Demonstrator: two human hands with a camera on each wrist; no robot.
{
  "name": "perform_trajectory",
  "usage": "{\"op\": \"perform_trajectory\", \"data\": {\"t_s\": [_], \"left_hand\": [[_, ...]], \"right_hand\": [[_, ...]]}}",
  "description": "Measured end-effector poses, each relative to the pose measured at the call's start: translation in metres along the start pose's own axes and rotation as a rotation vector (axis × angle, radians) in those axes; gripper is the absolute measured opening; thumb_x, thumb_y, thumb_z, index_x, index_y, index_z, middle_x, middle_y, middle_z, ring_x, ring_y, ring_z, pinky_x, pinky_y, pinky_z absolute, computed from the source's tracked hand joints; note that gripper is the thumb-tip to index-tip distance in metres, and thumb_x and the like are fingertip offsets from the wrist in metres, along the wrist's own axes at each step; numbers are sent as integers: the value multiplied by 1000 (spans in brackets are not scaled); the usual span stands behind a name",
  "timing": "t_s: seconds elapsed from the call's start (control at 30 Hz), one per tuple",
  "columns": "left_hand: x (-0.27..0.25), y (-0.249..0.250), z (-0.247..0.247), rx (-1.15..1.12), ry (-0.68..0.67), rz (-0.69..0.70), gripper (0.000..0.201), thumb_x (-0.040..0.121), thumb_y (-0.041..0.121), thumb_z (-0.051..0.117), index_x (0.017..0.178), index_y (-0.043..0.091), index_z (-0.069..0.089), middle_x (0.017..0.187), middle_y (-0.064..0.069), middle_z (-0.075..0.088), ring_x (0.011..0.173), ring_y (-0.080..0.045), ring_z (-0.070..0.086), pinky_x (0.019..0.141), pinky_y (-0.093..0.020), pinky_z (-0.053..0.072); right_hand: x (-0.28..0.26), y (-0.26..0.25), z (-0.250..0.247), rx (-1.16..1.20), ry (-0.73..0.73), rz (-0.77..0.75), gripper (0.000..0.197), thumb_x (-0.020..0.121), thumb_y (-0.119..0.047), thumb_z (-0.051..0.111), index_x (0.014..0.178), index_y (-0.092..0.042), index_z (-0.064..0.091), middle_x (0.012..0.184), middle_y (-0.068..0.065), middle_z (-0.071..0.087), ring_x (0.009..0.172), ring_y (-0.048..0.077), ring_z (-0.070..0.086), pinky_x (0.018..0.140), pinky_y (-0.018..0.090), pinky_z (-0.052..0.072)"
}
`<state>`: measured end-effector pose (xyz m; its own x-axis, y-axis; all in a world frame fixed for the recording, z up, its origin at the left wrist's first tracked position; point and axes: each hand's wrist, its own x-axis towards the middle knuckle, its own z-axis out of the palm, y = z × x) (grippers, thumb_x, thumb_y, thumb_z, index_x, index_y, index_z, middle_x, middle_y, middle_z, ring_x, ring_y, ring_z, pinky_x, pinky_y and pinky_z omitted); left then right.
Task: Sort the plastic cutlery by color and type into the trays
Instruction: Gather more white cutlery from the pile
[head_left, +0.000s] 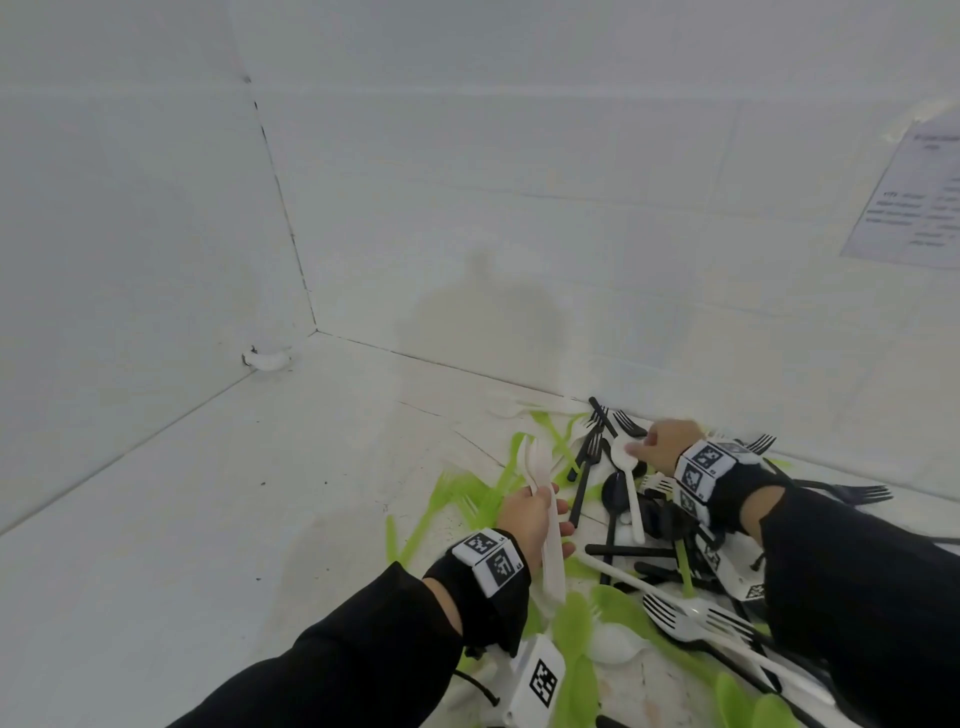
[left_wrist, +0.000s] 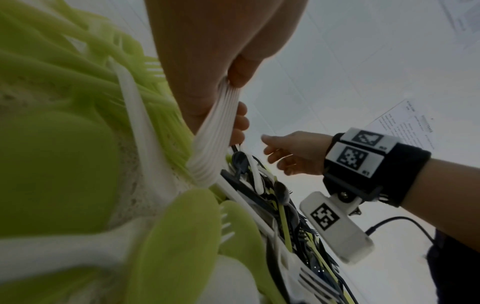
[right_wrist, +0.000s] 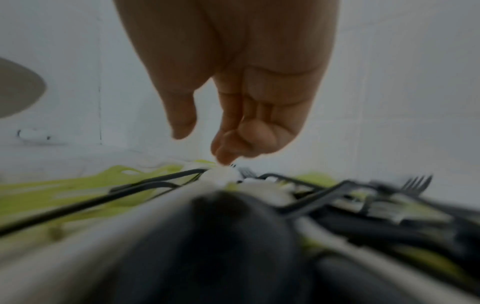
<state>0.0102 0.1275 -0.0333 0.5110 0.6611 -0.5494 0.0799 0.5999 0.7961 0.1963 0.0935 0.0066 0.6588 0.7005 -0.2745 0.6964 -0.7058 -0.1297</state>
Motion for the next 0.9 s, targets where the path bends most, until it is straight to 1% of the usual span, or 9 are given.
{"op": "perform_trajectory", "data": {"t_s": [0.07, 0.2, 0.27, 0.37, 0.43, 0.6, 0.7, 0.77, 0.9], "left_hand": [[0, 1, 1, 1, 5, 0, 16, 100, 15, 35, 101, 10, 50, 78, -6, 50, 59, -19, 45, 54, -31, 42], [-1, 8, 2, -10, -7, 2, 16, 100, 15, 35, 105, 8, 48, 77, -6, 47, 59, -19, 42, 53, -30, 39], [0, 12, 1, -9, 0, -1, 14, 99, 14, 37, 103, 9, 50, 77, -6, 48, 59, -19, 43, 54, -30, 39], [2, 14, 0, -28, 9, 0, 11, 98, 16, 41, 98, 8, 50, 79, -6, 49, 60, -20, 45, 54, -32, 41], [2, 16, 1, -65, 5, 14, 15, 99, 15, 40, 89, 9, 49, 79, -6, 48, 59, -19, 44, 55, -33, 41], [0, 20, 7, -92, 11, 59, 18, 99, 10, 37, 87, 8, 50, 78, -9, 49, 63, -22, 47, 61, -35, 43], [3, 19, 8, -80, 18, 87, 22, 96, 5, 39, 78, 4, 51, 82, -17, 52, 74, -28, 52, 73, -41, 45], [3, 20, 6, -53, 31, 89, 23, 98, 6, 37, 78, 3, 50, 84, -19, 55, 82, -32, 56, 79, -48, 48], [9, 20, -7, -47, 36, 93, 22, 98, 6, 38, 83, 0, 53, 91, -24, 59, 86, -35, 60, 87, -53, 47]], "right_hand": [[-4, -10, 7, -35, -85, -25, 40, 89, -49, 52, 88, -9, 57, 80, 3, 56, 71, 15, 52, 65, 21, 41], [-10, -13, 16, -218, -65, -85, 54, 84, -27, 64, 131, -8, 45, 130, 12, 53, 123, 23, 51, 94, 26, 44], [-14, -13, 9, -135, -87, -16, 36, 86, -27, 61, 117, -9, 56, 121, 11, 59, 115, 27, 55, 90, 31, 46], [-18, -8, -6, 104, -76, 73, 25, 81, -35, 64, 76, -12, 57, 68, 1, 58, 68, 20, 57, 61, 26, 44], [-19, -7, -12, 351, -101, 42, 24, 79, -26, 69, 77, -3, 63, 54, 0, 58, 58, 18, 54, 61, 27, 48], [-53, -33, -5, 775, -340, -132, 7, 89, -5, 60, 94, -1, 58, 66, 4, 55, 49, 10, 57, 44, 17, 50], [-62, -50, 15, 830, -380, -171, 19, 89, -2, 57, 70, -5, 54, 61, 7, 58, 46, 11, 61, 55, 25, 56], [-58, -56, 27, 855, -354, -164, 18, 88, -4, 59, 70, -7, 55, 64, 10, 62, 55, 17, 63, 72, 36, 57], [-52, -67, 33, 903, -313, -160, 14, 83, -4, 66, 75, -9, 56, 69, 11, 65, 64, 23, 67, 79, 42, 58]]}}
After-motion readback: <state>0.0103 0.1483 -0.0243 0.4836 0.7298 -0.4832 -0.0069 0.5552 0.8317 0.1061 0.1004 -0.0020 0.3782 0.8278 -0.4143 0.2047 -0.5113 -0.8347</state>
